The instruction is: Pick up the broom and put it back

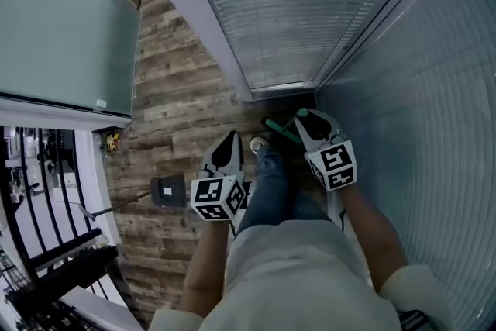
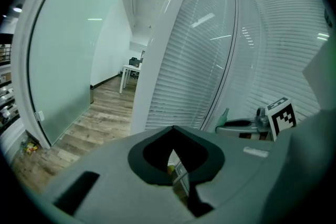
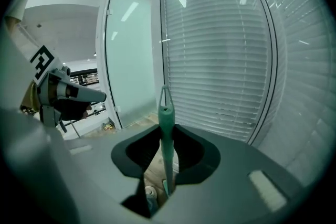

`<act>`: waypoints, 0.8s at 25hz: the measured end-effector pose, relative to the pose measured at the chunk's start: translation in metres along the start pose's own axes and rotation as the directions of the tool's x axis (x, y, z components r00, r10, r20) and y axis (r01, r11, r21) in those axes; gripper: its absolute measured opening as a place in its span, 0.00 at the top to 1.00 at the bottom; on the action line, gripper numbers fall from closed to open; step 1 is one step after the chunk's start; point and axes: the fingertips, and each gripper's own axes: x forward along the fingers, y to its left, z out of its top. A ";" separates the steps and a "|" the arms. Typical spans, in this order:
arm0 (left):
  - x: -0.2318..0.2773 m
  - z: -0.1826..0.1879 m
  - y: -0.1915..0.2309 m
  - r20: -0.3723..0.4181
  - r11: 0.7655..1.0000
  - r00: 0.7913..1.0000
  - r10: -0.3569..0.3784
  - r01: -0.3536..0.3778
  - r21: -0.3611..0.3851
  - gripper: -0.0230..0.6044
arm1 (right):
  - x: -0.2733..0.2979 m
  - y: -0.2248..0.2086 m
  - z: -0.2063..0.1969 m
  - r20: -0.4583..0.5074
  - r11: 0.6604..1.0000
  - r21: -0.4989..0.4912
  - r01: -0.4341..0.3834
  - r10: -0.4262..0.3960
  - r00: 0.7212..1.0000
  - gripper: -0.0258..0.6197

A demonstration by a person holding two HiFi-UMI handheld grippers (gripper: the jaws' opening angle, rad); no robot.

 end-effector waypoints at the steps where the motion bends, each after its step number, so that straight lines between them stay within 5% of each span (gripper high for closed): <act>1: 0.007 -0.002 -0.001 -0.004 1.000 1.000 -0.006 0.006 0.001 0.95 | 0.003 -0.004 -0.005 -0.005 1.000 0.004 0.005 -0.005 1.000 0.82; 20: 0.094 -0.036 0.004 -0.062 0.998 0.996 -0.064 0.063 -0.018 0.95 | 0.060 -0.067 -0.074 -0.085 0.992 0.064 0.107 -0.102 0.991 0.82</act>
